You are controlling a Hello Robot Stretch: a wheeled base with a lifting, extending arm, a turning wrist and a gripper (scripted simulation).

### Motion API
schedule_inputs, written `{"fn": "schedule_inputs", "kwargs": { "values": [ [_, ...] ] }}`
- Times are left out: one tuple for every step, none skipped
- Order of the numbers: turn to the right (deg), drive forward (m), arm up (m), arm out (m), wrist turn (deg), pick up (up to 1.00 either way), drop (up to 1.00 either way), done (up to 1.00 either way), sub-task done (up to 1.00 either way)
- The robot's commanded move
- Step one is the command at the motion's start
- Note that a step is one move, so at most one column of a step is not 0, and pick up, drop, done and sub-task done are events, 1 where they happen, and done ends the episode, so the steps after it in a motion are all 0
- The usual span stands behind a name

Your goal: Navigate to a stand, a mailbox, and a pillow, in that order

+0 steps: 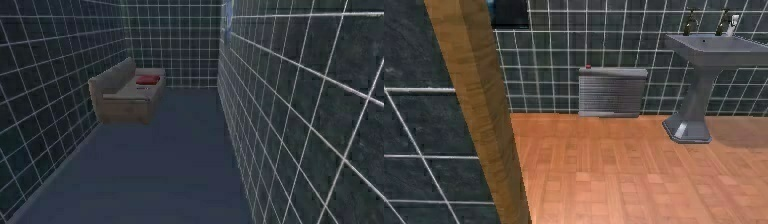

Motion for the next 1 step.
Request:
{"fn": "schedule_inputs", "kwargs": {
  "values": [
    [0.0, 1.00, 0.00, 0.00, 0.0, 0.00, 0.00, 0.00, 0.00]
  ]
}}
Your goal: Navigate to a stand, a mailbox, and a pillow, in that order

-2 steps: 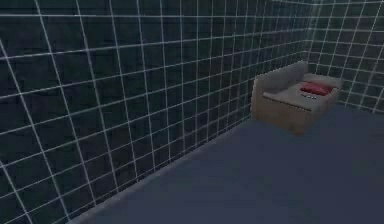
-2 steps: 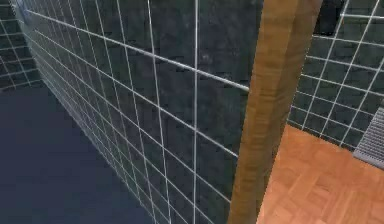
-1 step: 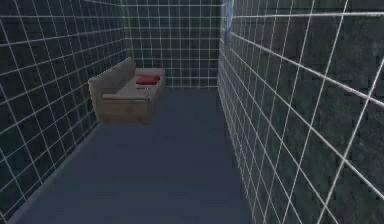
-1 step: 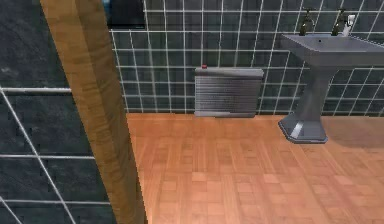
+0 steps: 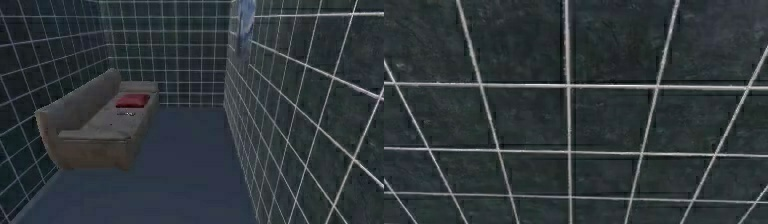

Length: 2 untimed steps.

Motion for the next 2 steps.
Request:
{"fn": "schedule_inputs", "kwargs": {
  "values": [
    [0.0, 1.00, 0.00, 0.00, 0.0, 0.00, 0.00, 0.00, 0.00],
    [3.0, 0.00, 0.00, 0.00, 0.0, 0.00, 0.00, 0.00, 0.00]
  ]
}}
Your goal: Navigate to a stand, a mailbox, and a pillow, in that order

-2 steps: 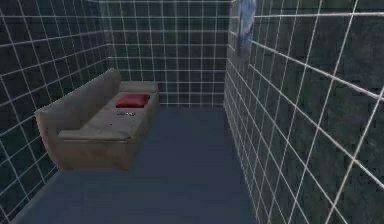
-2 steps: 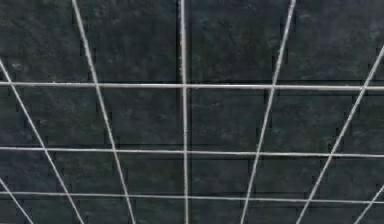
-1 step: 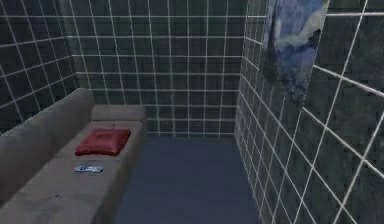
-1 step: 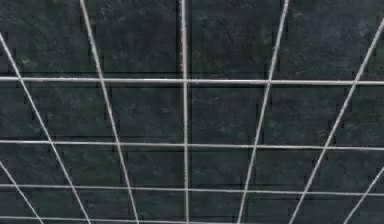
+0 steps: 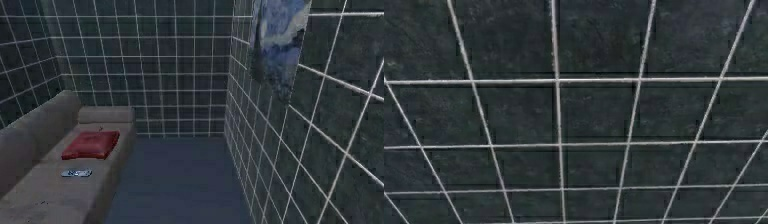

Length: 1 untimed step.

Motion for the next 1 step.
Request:
{"fn": "schedule_inputs", "kwargs": {
  "values": [
    [0.0, 0.95, 0.00, 0.00, 0.0, 0.00, 0.00, 0.00, 0.00]
  ]
}}
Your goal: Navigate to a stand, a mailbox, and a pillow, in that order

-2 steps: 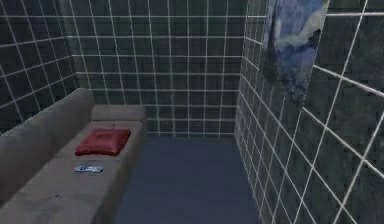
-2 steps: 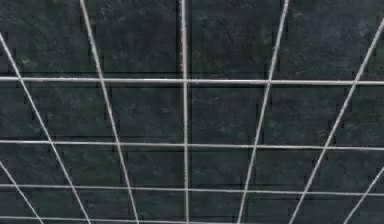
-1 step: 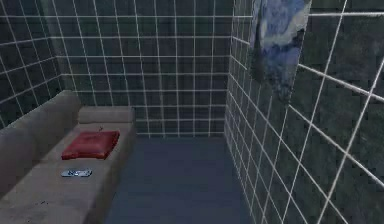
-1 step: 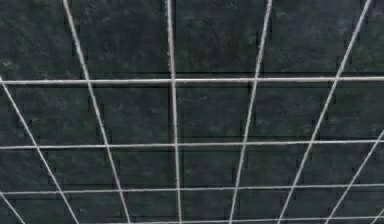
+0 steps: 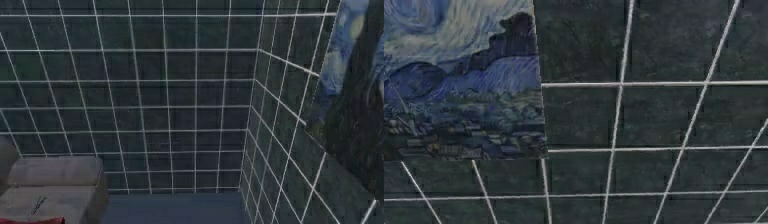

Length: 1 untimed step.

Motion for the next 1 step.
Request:
{"fn": "schedule_inputs", "kwargs": {
  "values": [
    [-45.0, 0.00, 0.00, 0.00, 0.0, 0.00, 0.00, 0.00, 0.00]
  ]
}}
